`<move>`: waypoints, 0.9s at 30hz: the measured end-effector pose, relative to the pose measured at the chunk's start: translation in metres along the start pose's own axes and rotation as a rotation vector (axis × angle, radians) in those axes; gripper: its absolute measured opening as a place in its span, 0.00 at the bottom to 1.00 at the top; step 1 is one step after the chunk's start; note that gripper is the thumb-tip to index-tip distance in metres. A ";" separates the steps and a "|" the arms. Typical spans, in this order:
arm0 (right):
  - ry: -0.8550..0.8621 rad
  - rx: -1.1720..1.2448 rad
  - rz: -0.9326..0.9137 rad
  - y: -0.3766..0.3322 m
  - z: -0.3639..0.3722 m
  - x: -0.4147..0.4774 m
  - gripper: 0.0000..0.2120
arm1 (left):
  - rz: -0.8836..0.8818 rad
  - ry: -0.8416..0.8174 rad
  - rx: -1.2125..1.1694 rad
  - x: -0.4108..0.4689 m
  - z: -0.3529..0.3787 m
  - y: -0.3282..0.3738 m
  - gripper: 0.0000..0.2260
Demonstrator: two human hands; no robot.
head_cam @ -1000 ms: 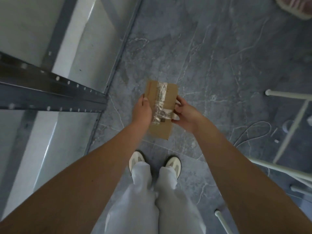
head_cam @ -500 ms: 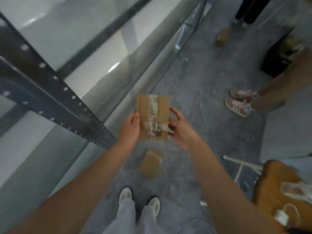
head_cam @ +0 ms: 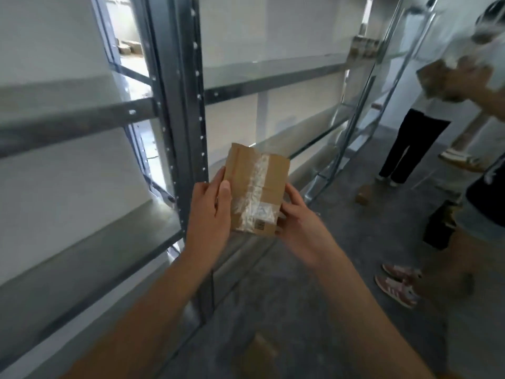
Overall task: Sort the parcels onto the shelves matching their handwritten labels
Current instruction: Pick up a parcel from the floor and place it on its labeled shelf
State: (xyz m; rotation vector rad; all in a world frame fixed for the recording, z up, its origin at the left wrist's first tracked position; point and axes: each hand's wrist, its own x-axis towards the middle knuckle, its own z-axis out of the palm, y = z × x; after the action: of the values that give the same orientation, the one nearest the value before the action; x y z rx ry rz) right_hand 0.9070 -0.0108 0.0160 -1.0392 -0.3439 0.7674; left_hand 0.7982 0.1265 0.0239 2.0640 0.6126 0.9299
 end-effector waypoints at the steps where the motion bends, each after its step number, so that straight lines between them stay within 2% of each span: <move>1: -0.035 -0.006 -0.006 -0.001 0.020 -0.009 0.26 | 0.010 0.032 -0.006 -0.005 -0.024 0.004 0.20; 5: -0.183 -0.024 -0.001 0.016 0.101 -0.044 0.24 | 0.040 0.156 -0.011 -0.041 -0.117 0.004 0.20; 9: -0.331 0.083 0.032 0.051 0.174 -0.082 0.26 | 0.100 0.188 0.039 -0.086 -0.203 -0.009 0.23; 13: -0.469 0.077 0.119 0.079 0.242 -0.117 0.26 | 0.035 0.229 0.060 -0.131 -0.281 -0.022 0.24; 16: -0.495 -0.033 0.148 0.089 0.283 -0.127 0.23 | -0.038 0.294 -0.016 -0.157 -0.327 -0.023 0.22; 22: -0.609 -0.161 0.168 0.102 0.349 -0.154 0.18 | -0.120 0.442 -0.044 -0.204 -0.395 0.000 0.22; 27: -0.721 -0.178 0.214 0.108 0.368 -0.178 0.16 | -0.128 0.575 -0.037 -0.239 -0.412 0.022 0.19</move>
State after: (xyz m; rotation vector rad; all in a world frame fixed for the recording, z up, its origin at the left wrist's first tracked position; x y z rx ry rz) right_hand 0.5211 0.1299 0.1173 -0.9445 -0.9406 1.3184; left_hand 0.3319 0.1389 0.1223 1.6924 1.0010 1.4558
